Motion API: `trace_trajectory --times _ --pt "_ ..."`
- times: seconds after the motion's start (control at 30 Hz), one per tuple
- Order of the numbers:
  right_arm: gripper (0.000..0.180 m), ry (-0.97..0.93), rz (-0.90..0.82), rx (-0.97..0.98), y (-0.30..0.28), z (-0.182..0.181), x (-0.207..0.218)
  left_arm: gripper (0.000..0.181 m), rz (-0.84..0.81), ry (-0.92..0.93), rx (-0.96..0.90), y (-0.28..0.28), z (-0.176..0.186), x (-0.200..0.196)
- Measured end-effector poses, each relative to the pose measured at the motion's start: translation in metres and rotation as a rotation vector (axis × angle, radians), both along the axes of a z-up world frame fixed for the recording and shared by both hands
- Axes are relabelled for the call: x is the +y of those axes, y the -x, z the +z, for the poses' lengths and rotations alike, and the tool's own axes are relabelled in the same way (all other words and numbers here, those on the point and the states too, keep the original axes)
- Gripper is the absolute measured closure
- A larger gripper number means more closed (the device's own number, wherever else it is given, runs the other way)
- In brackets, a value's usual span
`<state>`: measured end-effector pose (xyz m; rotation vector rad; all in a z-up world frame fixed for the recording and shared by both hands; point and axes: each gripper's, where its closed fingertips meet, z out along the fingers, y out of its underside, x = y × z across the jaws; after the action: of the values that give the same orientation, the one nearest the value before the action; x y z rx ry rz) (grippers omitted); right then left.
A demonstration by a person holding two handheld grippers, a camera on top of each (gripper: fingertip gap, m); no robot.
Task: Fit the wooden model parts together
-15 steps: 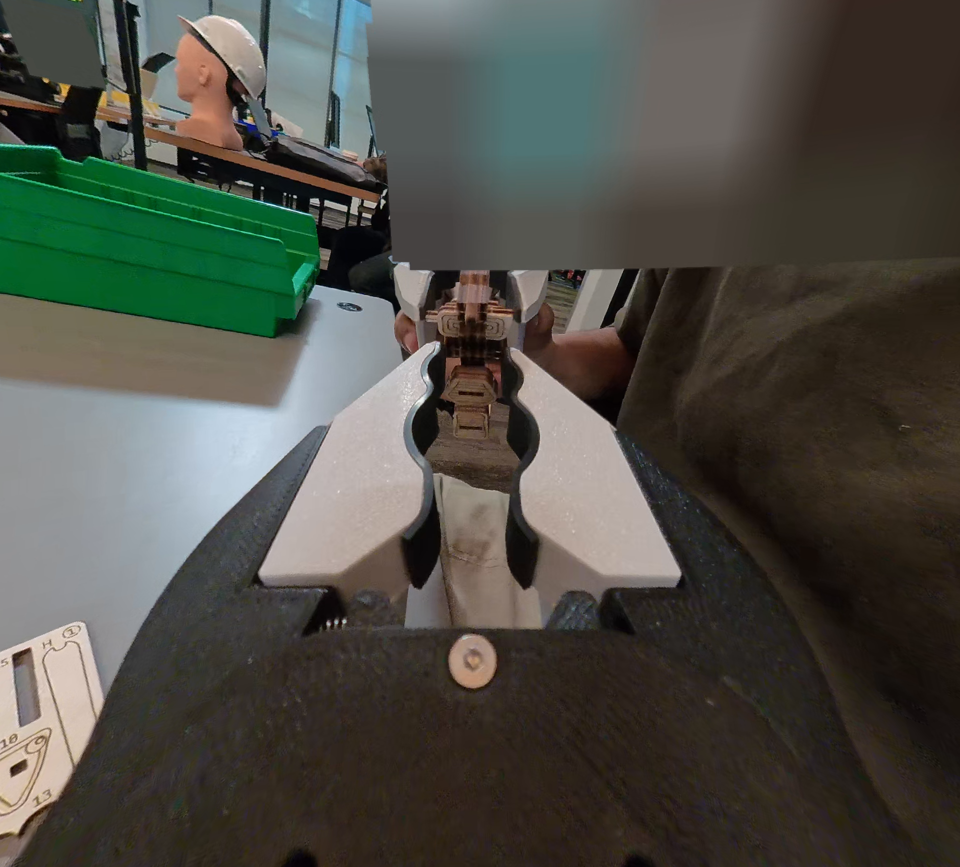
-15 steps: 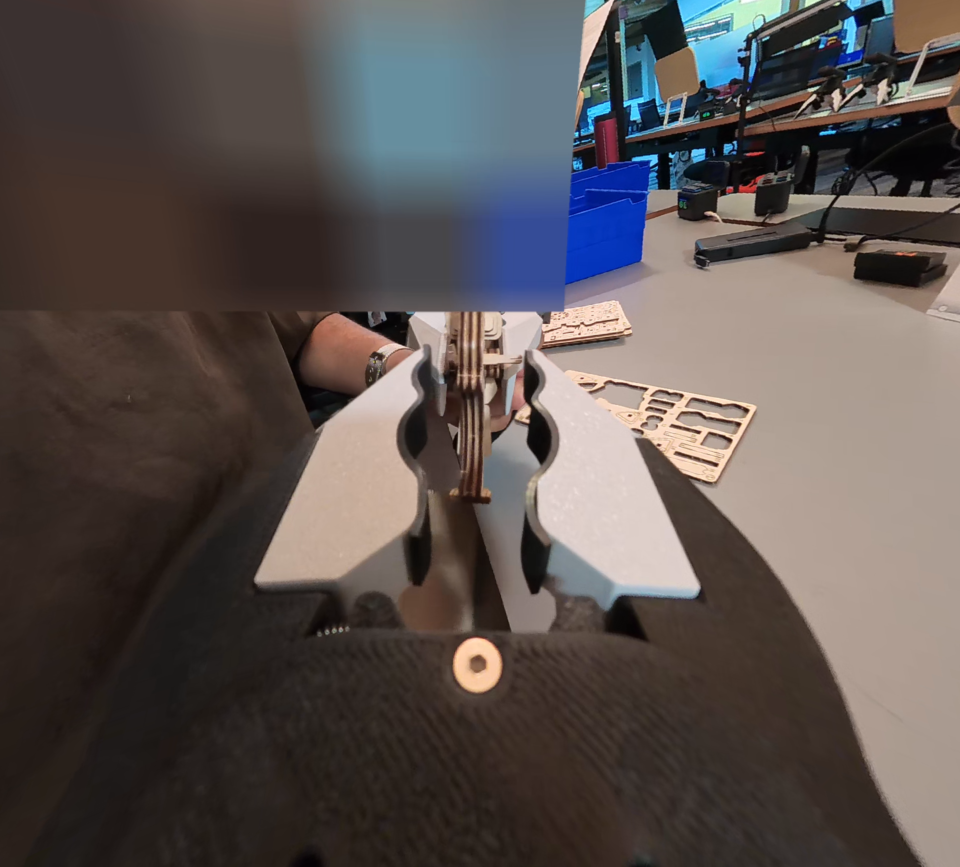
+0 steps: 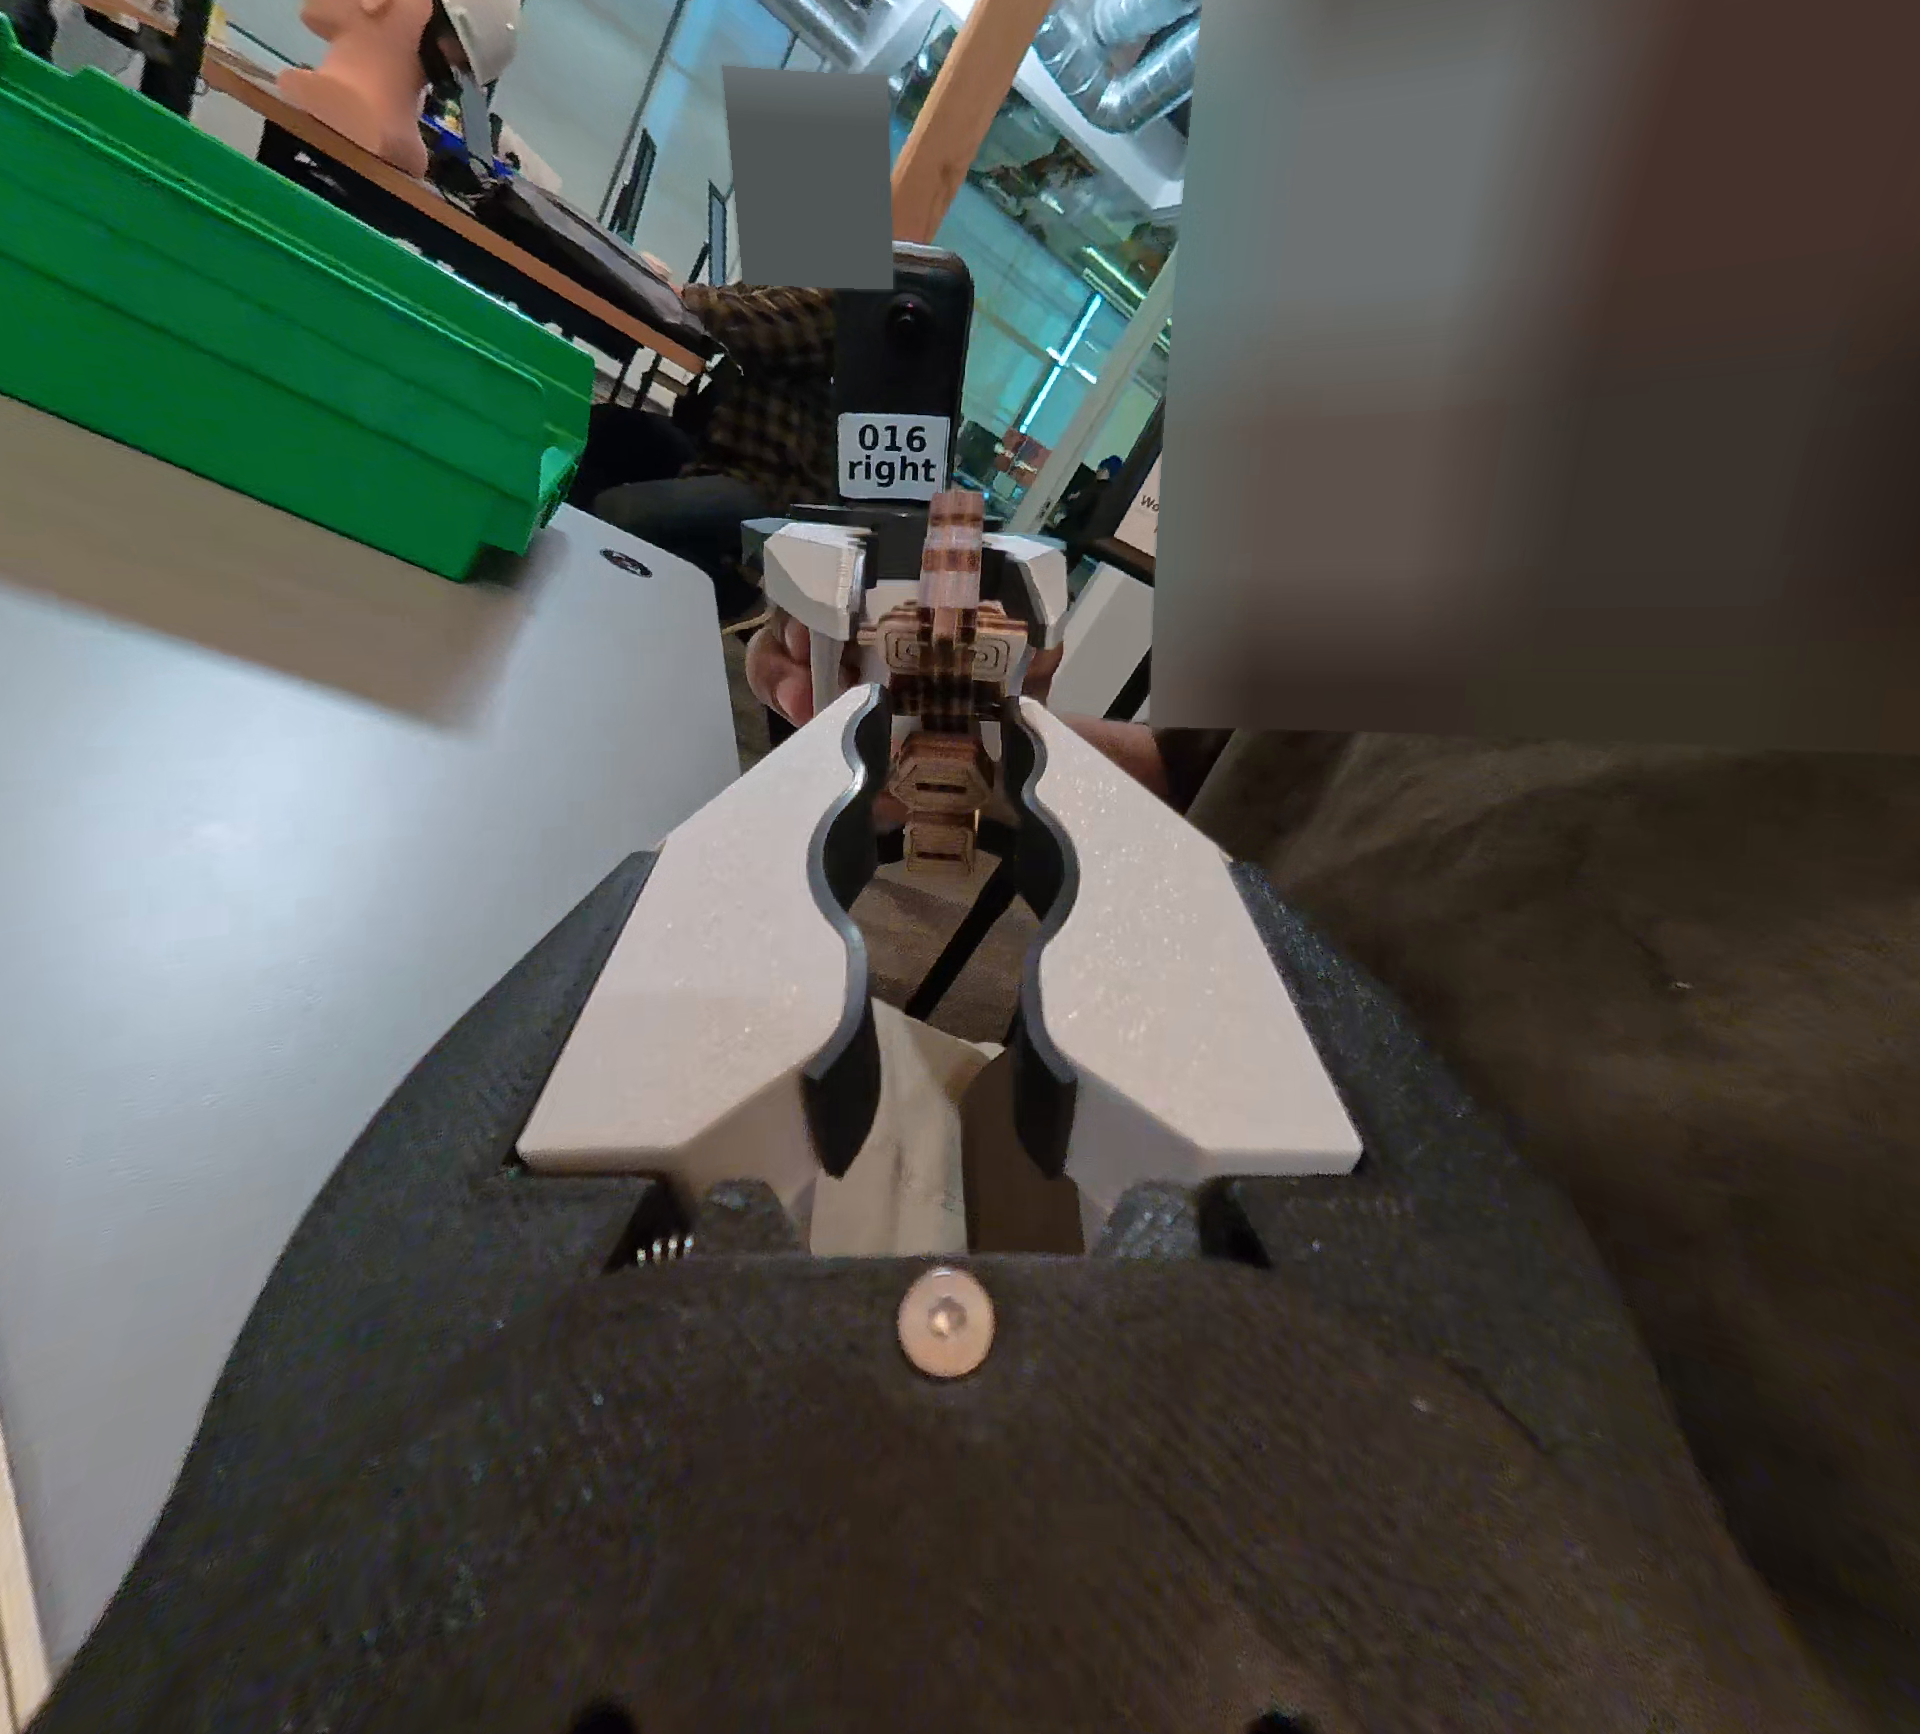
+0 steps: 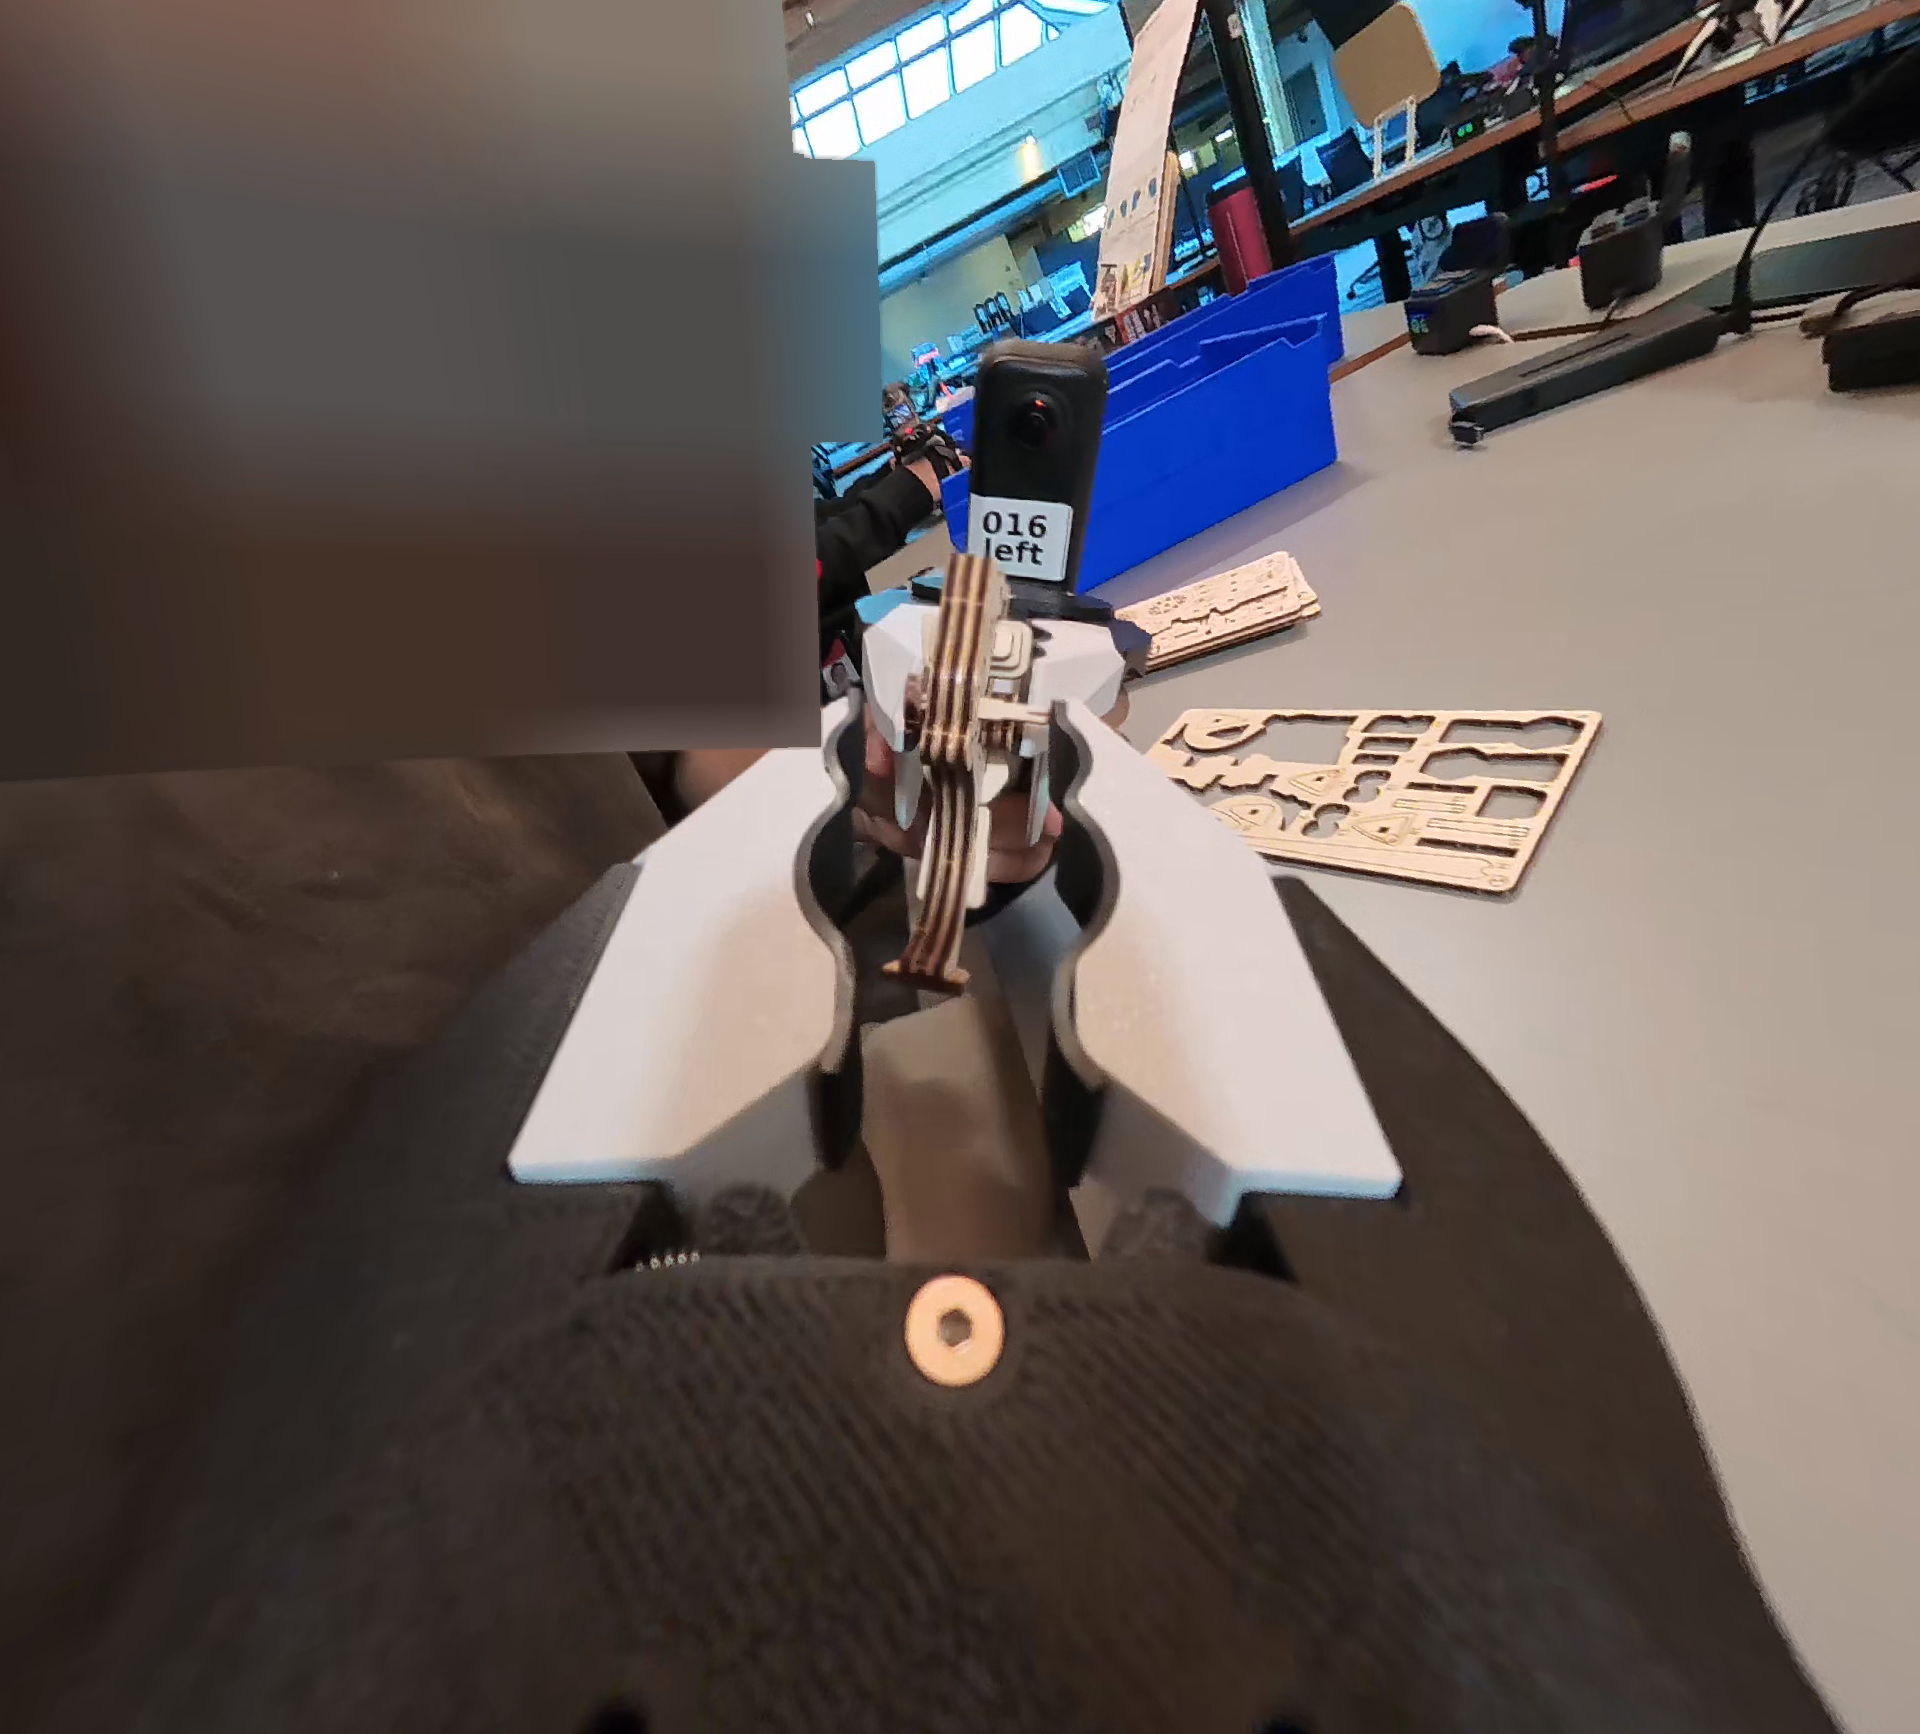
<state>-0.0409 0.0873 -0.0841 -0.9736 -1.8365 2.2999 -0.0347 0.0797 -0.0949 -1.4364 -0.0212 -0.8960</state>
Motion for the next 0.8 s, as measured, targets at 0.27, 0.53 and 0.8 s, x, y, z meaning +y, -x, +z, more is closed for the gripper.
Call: trace_trajectory --times 0.27,0.53,0.8 --pt "0.154 -0.035 -0.027 0.004 0.0033 -0.0041 0.0 0.163 0.013 0.014 0.03 -0.0022 -0.0028 0.0021" --pt "0.154 -0.086 -0.045 0.031 0.0043 -0.0061 -0.0051 0.156 0.009 0.001 -0.017 -0.0032 0.0012 0.0026" --pt "0.154 -0.098 -0.047 0.038 0.0044 -0.0049 -0.0078 0.158 0.025 0.012 0.029 -0.0041 0.0006 0.0038"
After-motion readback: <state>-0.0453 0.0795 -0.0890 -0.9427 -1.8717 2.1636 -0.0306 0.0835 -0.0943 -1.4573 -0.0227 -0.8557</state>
